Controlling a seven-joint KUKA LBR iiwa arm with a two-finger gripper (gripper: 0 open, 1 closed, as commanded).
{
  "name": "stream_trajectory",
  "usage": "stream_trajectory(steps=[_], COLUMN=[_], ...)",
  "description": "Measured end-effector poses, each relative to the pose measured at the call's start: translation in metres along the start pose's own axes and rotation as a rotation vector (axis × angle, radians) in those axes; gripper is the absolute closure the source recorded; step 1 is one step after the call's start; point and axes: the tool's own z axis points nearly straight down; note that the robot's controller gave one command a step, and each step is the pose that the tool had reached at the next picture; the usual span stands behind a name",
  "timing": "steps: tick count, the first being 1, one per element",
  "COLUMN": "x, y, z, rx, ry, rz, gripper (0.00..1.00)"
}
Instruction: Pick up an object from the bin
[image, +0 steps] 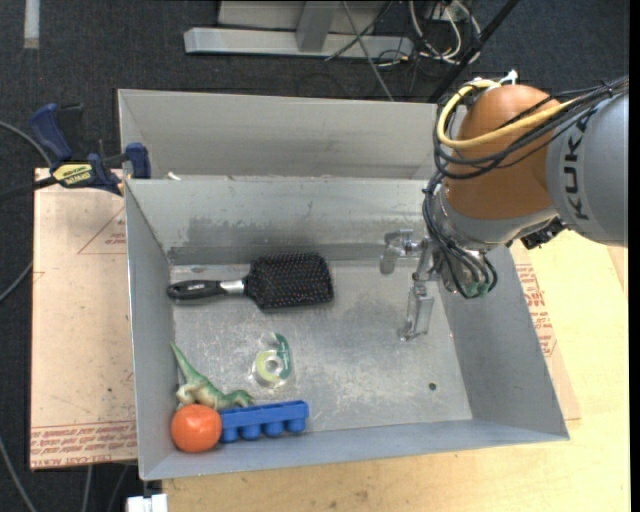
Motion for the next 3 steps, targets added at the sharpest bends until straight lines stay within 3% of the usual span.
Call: stream_trajectory(steps=[1, 2, 3], x=[-0.001, -0.033, -0.059], y=[0.0, 0.049, 0.083], z=[-0.005, 0.07, 0.072], rx=[0.0, 0.001, 0.001], ry=[-0.008, -0.014, -0.005], rz=[-0.001, -0.073, -0.098], gripper=[0.0, 0.0, 0.0])
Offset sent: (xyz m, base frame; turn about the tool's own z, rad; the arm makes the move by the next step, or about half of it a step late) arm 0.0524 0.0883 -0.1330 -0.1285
